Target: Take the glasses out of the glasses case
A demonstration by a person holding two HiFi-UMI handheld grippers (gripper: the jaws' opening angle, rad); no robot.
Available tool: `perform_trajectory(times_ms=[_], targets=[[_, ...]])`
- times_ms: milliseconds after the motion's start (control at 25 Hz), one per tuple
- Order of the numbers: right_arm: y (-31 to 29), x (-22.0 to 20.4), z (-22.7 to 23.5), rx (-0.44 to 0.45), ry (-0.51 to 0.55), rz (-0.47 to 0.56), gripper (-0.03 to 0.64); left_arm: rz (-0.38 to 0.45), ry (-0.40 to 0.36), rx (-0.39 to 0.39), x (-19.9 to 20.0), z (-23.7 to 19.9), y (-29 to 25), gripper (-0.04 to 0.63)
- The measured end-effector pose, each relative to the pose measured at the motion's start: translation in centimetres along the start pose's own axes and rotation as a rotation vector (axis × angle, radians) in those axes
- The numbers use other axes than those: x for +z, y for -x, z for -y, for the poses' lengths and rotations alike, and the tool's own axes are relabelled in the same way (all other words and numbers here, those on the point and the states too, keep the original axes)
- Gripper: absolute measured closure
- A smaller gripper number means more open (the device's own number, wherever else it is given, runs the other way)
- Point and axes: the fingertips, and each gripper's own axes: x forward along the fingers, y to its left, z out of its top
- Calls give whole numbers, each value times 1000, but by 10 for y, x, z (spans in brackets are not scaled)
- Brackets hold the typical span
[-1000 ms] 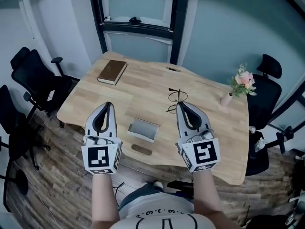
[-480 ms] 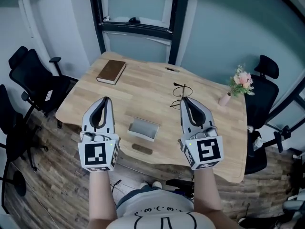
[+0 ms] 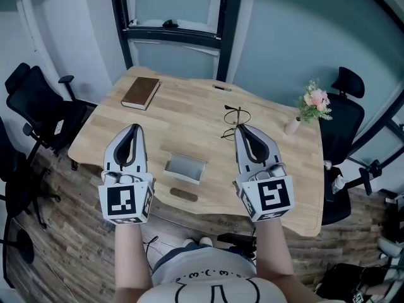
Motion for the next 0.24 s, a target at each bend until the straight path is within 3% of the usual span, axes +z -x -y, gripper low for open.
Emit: perform_trajectory(times_ms=[240], targets=[[0,-1,2,-2,4,-6,598,-1,8,1,-1,1,-3,578]])
